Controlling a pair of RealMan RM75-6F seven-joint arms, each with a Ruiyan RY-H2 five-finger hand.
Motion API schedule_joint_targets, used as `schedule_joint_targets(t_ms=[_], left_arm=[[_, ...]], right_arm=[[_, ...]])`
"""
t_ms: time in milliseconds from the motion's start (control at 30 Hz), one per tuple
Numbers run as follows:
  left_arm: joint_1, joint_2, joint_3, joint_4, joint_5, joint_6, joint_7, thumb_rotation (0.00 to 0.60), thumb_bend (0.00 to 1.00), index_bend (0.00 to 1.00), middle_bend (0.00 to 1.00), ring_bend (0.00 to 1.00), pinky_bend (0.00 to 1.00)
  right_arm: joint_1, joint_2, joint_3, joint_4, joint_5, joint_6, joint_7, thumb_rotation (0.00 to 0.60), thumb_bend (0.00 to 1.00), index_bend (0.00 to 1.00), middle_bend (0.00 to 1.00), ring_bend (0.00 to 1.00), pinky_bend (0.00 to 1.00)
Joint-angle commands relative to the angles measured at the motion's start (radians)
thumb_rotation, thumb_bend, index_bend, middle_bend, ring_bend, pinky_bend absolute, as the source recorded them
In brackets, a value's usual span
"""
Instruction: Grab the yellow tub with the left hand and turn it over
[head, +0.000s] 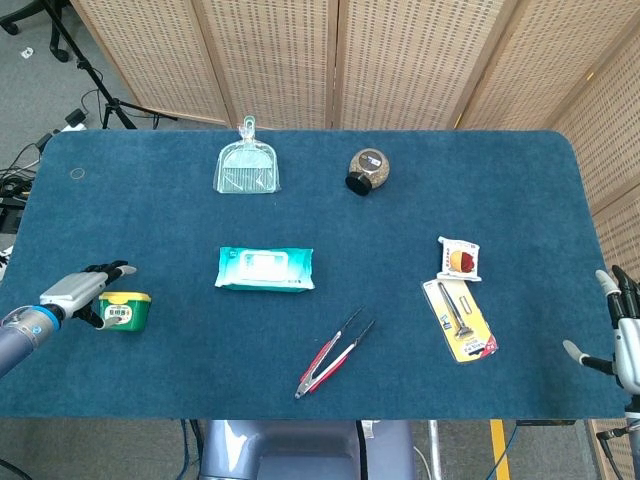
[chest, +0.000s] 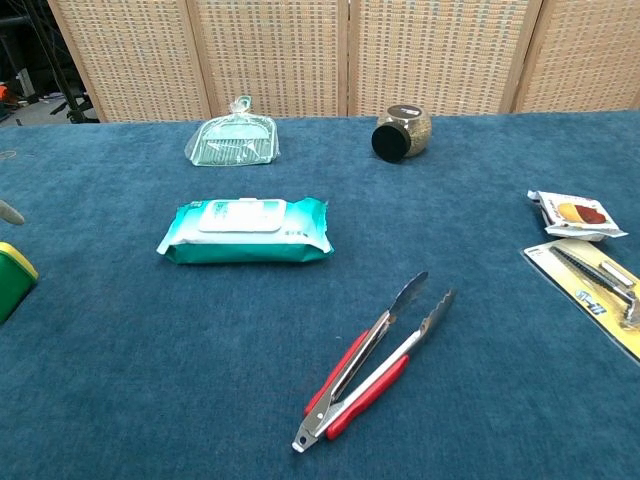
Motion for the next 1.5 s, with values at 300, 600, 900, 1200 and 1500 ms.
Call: schedule_joint_targets(t_ms=[300, 600, 900, 1200, 1500], left_arm=[[0.12, 0.019, -0.03, -0.033, 0.005, 0.249, 0.025, 0.6, 0.25, 0.0, 0.0, 0.0, 0.0], [0.226, -0.023, 0.043, -0.006, 0.09, 0.398, 0.152, 0.6, 0.17, 0.0, 0.0, 0.0, 0.0], [0.305, -0.158, 0.017, 0.07, 0.028, 0.497, 0.303, 0.6, 0.2, 0.0, 0.0, 0.0, 0.0], [0.327, -0.234, -0.032, 0.097, -0.048, 0.528, 0.407, 0.6, 0.2, 0.0, 0.0, 0.0, 0.0], [0.326, -0.265, -0.041, 0.104, -0.034, 0.546, 0.416, 0.6, 0.27, 0.45, 0.32, 0.37, 0.37]], right_arm=[[-0.003, 0.004, 0.001, -0.003, 0.0, 0.005, 0.008, 0.6, 0.0, 0.0, 0.0, 0.0, 0.0], [-0.004, 0.008, -0.001, -0.005, -0.004, 0.005, 0.015, 0.6, 0.0, 0.0, 0.0, 0.0, 0.0], [-0.007, 0.015, 0.0, -0.006, -0.004, 0.006, 0.031, 0.6, 0.0, 0.0, 0.0, 0.0, 0.0], [-0.006, 0.02, 0.003, -0.002, 0.004, -0.002, 0.047, 0.6, 0.0, 0.0, 0.0, 0.0, 0.0], [-0.005, 0.021, 0.002, -0.002, 0.003, -0.004, 0.05, 0.6, 0.0, 0.0, 0.0, 0.0, 0.0]])
